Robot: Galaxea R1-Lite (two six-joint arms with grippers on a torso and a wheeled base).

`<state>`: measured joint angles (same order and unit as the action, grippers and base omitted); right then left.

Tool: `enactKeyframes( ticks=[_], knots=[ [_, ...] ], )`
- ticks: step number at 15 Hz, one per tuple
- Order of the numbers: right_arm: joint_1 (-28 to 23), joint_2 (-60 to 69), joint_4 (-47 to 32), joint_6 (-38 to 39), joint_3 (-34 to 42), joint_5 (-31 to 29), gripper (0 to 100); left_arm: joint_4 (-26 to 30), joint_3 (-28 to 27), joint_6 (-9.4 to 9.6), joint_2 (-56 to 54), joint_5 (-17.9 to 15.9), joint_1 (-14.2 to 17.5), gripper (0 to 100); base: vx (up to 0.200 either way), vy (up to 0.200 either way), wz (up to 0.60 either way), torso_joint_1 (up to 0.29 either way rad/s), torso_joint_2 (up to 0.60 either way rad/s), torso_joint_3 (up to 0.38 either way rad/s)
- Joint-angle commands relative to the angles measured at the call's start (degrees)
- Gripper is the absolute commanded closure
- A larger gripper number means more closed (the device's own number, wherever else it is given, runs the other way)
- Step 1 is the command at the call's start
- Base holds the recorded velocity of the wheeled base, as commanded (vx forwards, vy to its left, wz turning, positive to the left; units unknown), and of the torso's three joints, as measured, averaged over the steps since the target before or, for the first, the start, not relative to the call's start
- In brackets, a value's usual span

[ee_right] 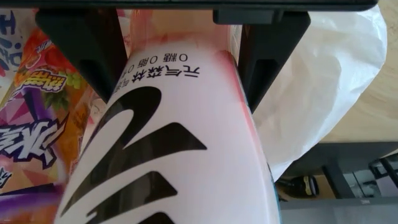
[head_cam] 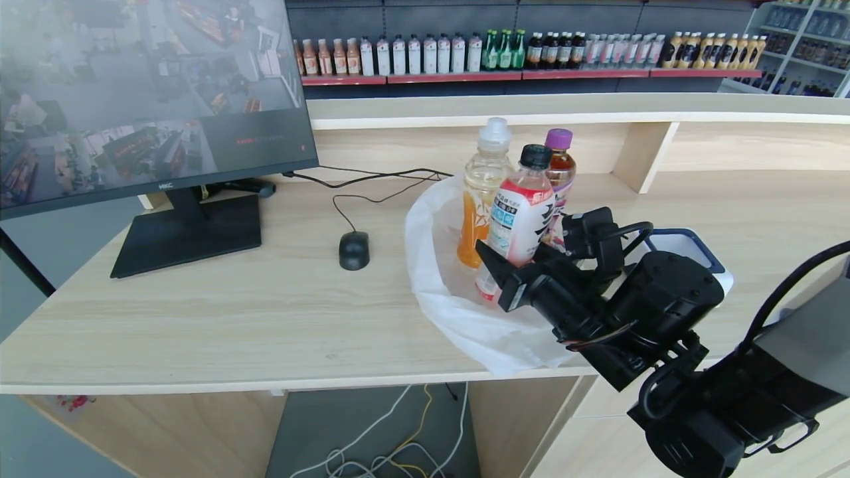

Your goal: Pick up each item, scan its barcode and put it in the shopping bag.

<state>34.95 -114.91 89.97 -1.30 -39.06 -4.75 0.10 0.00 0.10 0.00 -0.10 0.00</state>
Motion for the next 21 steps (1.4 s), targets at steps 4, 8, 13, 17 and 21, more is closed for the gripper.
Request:
enactKeyframes(
  ticks=[4,8,13,17,21],
  knots=[
    [0.0,-1.8,0.0,-0.2,0.0,0.0,100,0.0,0.0,-0.01,0.0,0.0,0.0,0,0.0,0.0,0.0,0.0,0.0,0.0],
    [0.1,-2.3,0.0,-0.6,0.7,0.0,100,0.0,0.0,-0.01,0.0,0.0,0.0,0,0.0,0.0,0.0,0.0,0.0,0.0],
    [0.2,-3.0,0.0,-0.5,1.8,0.0,100,0.0,0.0,-0.01,0.0,0.0,0.0,0,0.0,0.0,0.0,0.0,0.0,0.0],
    [1.8,-3.0,0.0,-0.4,2.8,-0.1,100,0.0,0.0,-0.01,0.0,0.0,0.0,0,0.0,0.0,0.0,0.0,0.0,0.0],
    [2.3,-3.0,0.0,-0.3,3.7,-0.1,100,0.0,0.0,-0.01,0.0,0.0,0.0,0,0.0,0.0,0.0,0.0,0.0,0.0]
  ],
)
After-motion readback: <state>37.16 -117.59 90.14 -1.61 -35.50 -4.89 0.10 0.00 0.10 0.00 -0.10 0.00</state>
